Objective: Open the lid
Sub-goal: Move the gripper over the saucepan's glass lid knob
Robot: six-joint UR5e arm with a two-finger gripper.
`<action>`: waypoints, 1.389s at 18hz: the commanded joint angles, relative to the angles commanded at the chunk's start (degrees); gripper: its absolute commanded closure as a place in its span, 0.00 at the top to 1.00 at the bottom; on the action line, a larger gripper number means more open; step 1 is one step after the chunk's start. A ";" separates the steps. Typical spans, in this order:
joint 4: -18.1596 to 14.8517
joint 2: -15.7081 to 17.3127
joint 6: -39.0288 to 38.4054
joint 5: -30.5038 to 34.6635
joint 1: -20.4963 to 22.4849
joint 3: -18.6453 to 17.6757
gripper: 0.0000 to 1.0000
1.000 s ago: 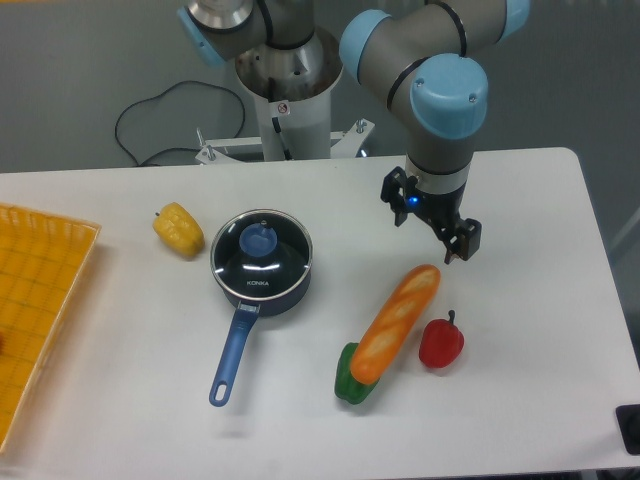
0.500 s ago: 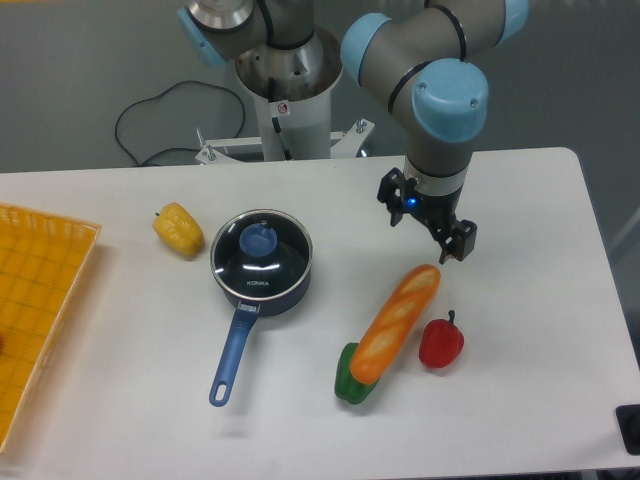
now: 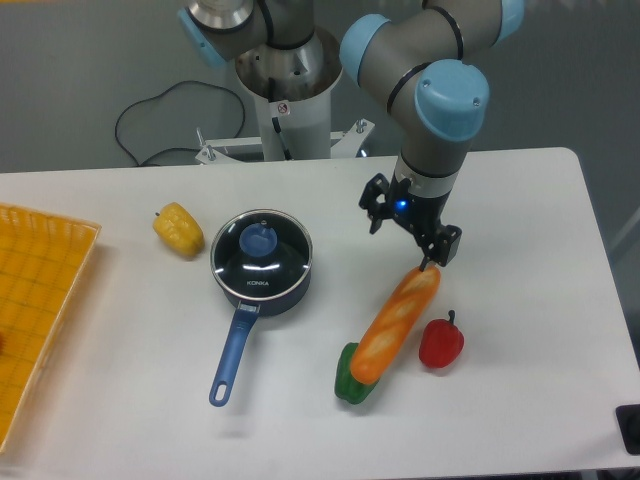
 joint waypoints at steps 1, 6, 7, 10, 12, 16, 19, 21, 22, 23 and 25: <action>-0.08 0.09 0.00 0.61 -0.09 0.09 1.00; -1.92 1.14 -0.44 7.64 -3.77 0.44 1.00; -2.45 1.93 -0.97 7.91 -4.04 0.36 1.00; -2.37 2.29 -2.90 9.92 -5.97 0.00 1.00; -2.37 2.20 -2.99 13.87 -8.25 -0.17 1.00; -2.11 2.29 -5.45 14.51 -10.19 -0.17 1.00; -1.93 2.55 -7.72 14.59 -11.68 -1.83 1.00; -1.67 3.43 -12.64 14.24 -13.09 -2.81 1.00; -1.67 3.43 -14.40 13.98 -13.53 -2.90 1.00; -1.67 3.52 -15.20 13.98 -14.32 -3.59 1.00; -1.49 3.60 -16.34 14.07 -15.38 -5.09 1.00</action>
